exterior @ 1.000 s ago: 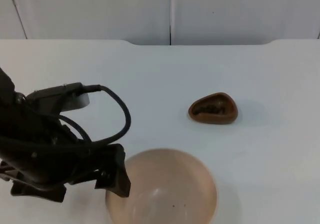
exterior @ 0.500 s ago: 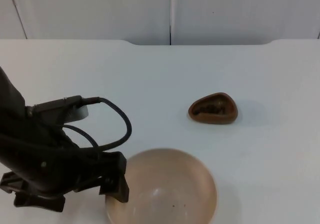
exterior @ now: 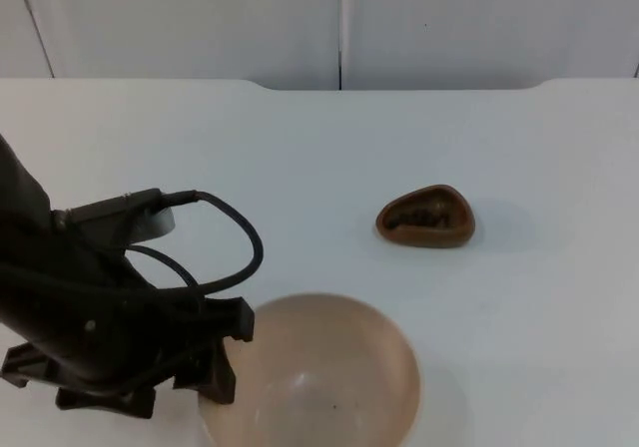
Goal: Pick up the bowl with the left hand and pour the coffee beans from the cup into the bowl with the right hand.
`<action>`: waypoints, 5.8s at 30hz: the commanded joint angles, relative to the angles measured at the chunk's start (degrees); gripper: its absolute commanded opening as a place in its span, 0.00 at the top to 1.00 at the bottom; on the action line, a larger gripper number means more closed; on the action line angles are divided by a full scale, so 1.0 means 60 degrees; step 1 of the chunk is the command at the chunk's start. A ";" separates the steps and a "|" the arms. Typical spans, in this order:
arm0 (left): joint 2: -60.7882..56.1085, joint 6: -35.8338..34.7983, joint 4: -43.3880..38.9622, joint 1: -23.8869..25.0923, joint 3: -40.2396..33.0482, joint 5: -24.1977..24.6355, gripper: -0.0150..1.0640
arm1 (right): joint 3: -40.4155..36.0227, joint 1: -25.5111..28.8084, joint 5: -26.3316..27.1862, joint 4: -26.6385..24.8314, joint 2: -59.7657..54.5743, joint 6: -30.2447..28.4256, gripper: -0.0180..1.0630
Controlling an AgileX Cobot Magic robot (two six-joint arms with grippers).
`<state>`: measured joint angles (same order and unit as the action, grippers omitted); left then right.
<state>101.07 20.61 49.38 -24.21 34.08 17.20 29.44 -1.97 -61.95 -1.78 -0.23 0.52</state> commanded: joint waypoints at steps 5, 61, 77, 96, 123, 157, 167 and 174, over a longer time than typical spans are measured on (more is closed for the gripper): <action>0.0009 0.0008 0.0534 0.0049 -0.0021 0.0072 0.59 | 0.0022 0.0015 0.0038 0.0042 0.0039 -0.0023 0.01; -0.0564 -0.4512 -0.6375 0.0049 0.4163 0.3646 0.99 | 0.0022 0.0015 0.0038 0.0042 0.0039 -0.0023 0.01; -0.0564 -0.4512 -0.6550 0.0049 0.4163 0.3625 0.99 | 0.0022 0.0015 0.0038 0.0002 0.0039 -0.0023 0.01; -0.0564 -0.4560 -0.6347 0.0049 0.4163 0.3473 0.99 | 0.1166 0.0015 0.2050 0.0023 -0.2775 -0.0323 0.01; -0.0564 -0.4596 -0.6131 0.0049 0.4163 0.3510 0.99 | 0.6143 0.0015 0.2419 -0.1162 -1.1155 -0.2290 0.01; -0.0564 -0.8756 -0.8575 0.0049 0.4163 0.3296 0.99 | 0.9845 -0.3459 0.2022 0.0297 -1.6747 0.0145 0.01; -0.0564 -0.8756 -0.8299 0.0049 0.4163 0.3296 0.99 | 1.0246 -0.3459 0.1712 0.0451 -1.8028 0.1051 0.01; -0.0499 -0.8756 -0.8140 -0.0114 0.4163 0.3275 0.99 | 1.0246 -0.3716 0.1859 0.0526 -1.8710 0.1507 0.01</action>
<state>98.19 -31.46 -0.51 -23.99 58.74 37.46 90.67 -23.44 -51.34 1.14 -111.47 8.12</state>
